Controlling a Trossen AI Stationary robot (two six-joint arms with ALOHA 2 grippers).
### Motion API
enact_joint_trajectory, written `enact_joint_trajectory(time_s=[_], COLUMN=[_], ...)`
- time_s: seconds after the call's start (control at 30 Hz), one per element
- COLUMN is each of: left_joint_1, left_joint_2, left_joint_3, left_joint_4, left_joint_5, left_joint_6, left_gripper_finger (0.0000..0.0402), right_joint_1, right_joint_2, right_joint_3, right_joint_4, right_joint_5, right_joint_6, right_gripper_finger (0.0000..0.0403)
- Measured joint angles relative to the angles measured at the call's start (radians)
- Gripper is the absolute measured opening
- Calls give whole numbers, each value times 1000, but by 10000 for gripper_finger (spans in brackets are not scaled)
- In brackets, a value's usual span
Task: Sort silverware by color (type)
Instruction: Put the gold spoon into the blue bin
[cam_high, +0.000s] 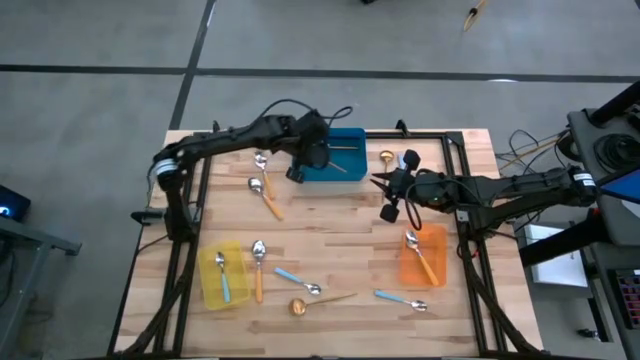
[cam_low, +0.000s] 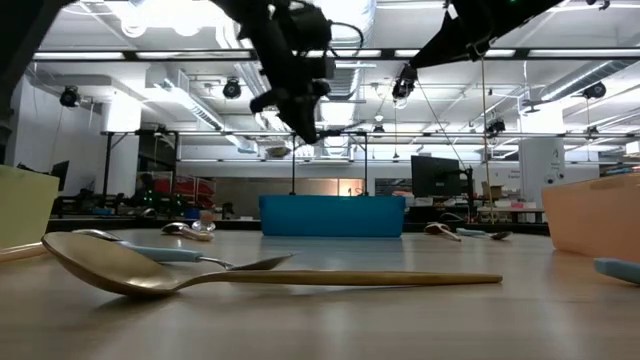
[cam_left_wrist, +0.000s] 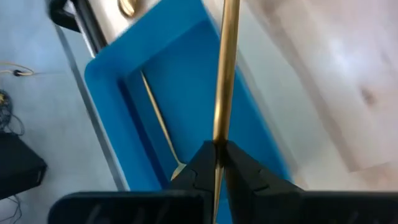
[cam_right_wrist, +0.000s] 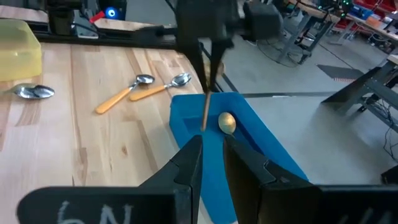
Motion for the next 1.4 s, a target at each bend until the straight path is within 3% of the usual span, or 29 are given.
enact_joint_trajectory(time_s=[0.53, 1.4], left_joint_1=[86, 122], left_joint_2=[230, 420], left_joint_3=[187, 372], left_joint_4=[-16, -16], left_joint_5=[27, 113], left_joint_6=[111, 113], left_gripper_finger=[0, 0], right_joint_1=[0, 0], right_joint_2=[2, 3], right_joint_3=[0, -2], right_joint_4=[-7, -16], right_joint_5=[0, 0], right_joint_6=[2, 1], right_gripper_finger=[56, 56])
